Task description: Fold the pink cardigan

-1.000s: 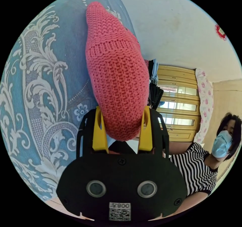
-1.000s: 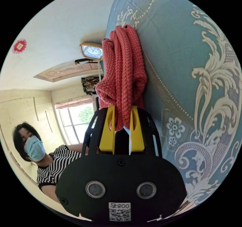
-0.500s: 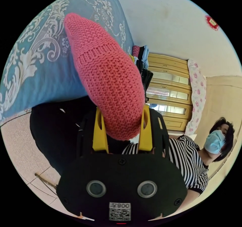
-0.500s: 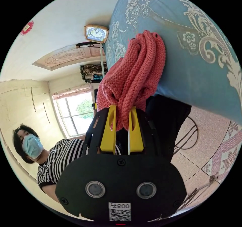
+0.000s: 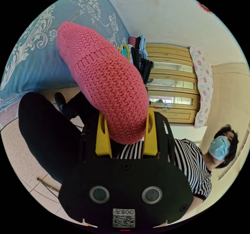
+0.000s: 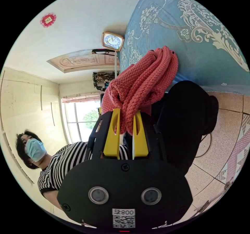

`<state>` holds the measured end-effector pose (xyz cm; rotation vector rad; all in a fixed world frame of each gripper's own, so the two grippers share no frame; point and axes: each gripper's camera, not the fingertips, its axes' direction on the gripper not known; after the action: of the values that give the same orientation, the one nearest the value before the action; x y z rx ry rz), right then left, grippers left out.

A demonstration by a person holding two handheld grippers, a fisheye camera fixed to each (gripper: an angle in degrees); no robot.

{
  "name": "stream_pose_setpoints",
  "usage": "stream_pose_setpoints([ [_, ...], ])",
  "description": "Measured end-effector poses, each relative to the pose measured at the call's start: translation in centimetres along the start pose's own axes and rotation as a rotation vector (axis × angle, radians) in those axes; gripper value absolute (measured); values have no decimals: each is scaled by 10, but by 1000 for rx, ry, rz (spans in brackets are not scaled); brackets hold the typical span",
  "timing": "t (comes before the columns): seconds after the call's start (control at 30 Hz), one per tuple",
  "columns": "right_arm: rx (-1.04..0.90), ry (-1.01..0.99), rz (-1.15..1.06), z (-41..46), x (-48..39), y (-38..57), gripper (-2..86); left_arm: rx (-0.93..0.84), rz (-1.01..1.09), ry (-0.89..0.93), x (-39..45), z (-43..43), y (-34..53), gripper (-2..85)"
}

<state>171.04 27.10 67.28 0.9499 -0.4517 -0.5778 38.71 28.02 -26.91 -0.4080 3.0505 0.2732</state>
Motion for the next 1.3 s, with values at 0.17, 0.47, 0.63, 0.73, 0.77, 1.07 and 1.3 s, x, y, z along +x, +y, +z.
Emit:
stream_pose_setpoints([
  [0.17, 27, -45, 4, -33, 18, 21, 75, -11, -3, -19, -5, 41, -21, 216],
  [0.47, -7, -125, 13, -101, 43, 10, 76, -18, -52, -17, -35, 106, -92, 217],
  [0.63, -50, -163, 23, -146, 51, -16, 75, -28, -87, -20, -51, 143, -153, 218],
  [0.73, -83, -187, 51, -178, 54, -35, 75, -38, -124, -24, -59, 166, -196, 218],
  [0.77, -93, -194, 63, -191, 54, -41, 75, -43, -145, -27, -62, 176, -213, 218],
  [1.07, -47, -266, 168, -313, 34, -51, 76, -123, -252, -65, -55, 266, -335, 215],
  [1.3, 28, -253, 99, -444, -14, -46, 75, -159, -218, -57, -24, 362, -416, 214],
])
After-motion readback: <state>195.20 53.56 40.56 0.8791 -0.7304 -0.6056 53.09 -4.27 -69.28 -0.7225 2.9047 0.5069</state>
